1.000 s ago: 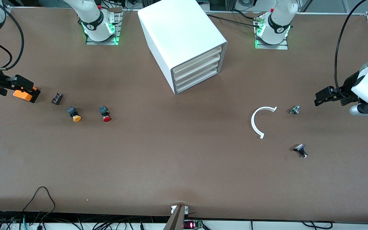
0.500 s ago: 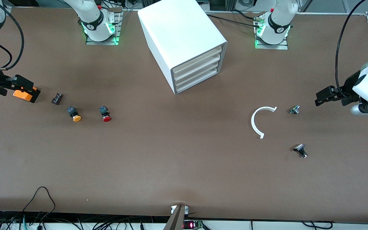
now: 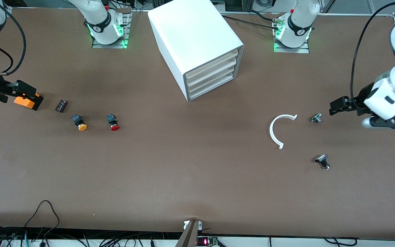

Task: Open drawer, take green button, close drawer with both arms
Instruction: 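Reach the left gripper toward the cabinet drawer handle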

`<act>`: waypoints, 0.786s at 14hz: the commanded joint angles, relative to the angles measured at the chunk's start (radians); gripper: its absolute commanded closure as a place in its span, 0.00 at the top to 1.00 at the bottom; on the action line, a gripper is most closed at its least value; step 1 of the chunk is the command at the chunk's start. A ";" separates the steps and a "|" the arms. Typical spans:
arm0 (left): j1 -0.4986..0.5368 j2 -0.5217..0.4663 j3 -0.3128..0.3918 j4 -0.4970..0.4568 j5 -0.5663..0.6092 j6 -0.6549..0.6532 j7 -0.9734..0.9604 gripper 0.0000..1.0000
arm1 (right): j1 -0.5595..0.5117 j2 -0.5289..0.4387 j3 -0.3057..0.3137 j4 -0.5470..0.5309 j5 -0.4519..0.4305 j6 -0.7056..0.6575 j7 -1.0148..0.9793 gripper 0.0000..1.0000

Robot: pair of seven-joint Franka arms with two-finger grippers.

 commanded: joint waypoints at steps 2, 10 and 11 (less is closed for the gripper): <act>-0.003 0.012 -0.005 -0.029 -0.034 -0.029 0.023 1.00 | -0.002 -0.007 0.006 0.006 -0.004 -0.007 -0.007 1.00; -0.041 0.162 -0.023 -0.185 -0.409 -0.017 0.028 1.00 | 0.000 -0.004 0.006 0.008 -0.015 0.007 -0.007 1.00; -0.052 0.173 -0.023 -0.207 -0.456 -0.017 0.032 1.00 | 0.003 -0.004 0.006 0.008 -0.036 0.013 -0.007 1.00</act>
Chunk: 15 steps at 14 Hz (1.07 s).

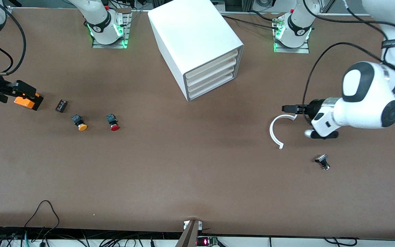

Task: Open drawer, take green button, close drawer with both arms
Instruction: 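Pull the drawer open with the left gripper while the right gripper approaches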

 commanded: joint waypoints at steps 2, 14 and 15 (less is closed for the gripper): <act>-0.025 0.028 0.002 -0.081 -0.185 0.005 0.035 1.00 | 0.037 -0.006 0.005 0.007 -0.056 0.045 -0.001 1.00; -0.143 0.168 0.000 -0.331 -0.595 0.081 0.640 1.00 | 0.091 0.005 0.007 0.007 0.036 0.054 -0.005 1.00; -0.154 0.174 -0.009 -0.342 -0.600 0.100 0.689 1.00 | 0.121 0.031 0.027 0.007 0.033 0.052 0.005 1.00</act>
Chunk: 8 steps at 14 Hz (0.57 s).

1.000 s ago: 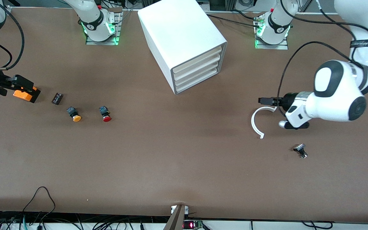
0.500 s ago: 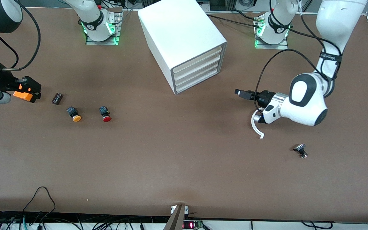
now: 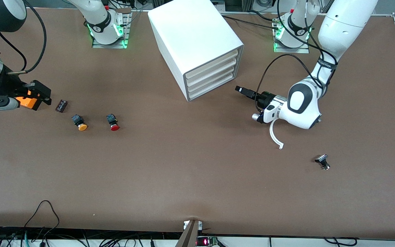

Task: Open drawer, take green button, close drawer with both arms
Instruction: 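Pull the drawer open with the left gripper while the right gripper approaches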

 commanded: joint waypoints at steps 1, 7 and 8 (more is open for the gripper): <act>-0.029 -0.008 -0.006 -0.069 -0.065 0.063 0.140 1.00 | 0.051 0.035 0.020 0.004 0.007 -0.002 0.007 1.00; -0.115 0.006 -0.026 -0.126 -0.162 0.092 0.204 1.00 | 0.053 0.092 0.020 0.005 0.064 0.008 -0.006 1.00; -0.116 0.006 -0.031 -0.129 -0.162 0.092 0.204 0.99 | 0.055 0.092 0.020 0.005 0.064 0.007 -0.008 1.00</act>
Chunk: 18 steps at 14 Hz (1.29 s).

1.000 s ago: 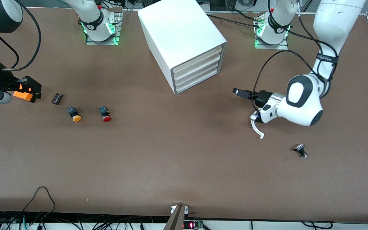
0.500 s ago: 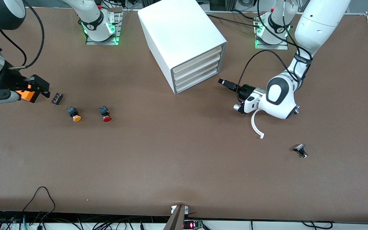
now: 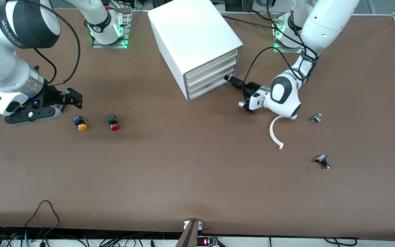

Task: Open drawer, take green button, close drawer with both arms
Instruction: 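Pull the drawer open with the left gripper while the right gripper approaches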

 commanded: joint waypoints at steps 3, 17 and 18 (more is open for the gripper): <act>-0.006 0.003 -0.038 -0.032 -0.025 0.011 0.030 0.89 | 0.001 0.001 -0.002 0.010 0.025 0.006 -0.125 1.00; -0.006 0.009 0.023 0.041 0.050 0.118 0.024 0.00 | -0.010 0.024 -0.002 0.010 0.053 0.057 -0.906 1.00; 0.000 0.007 0.052 0.081 0.055 0.120 0.017 0.00 | -0.005 0.022 0.001 0.013 0.054 0.037 -0.980 1.00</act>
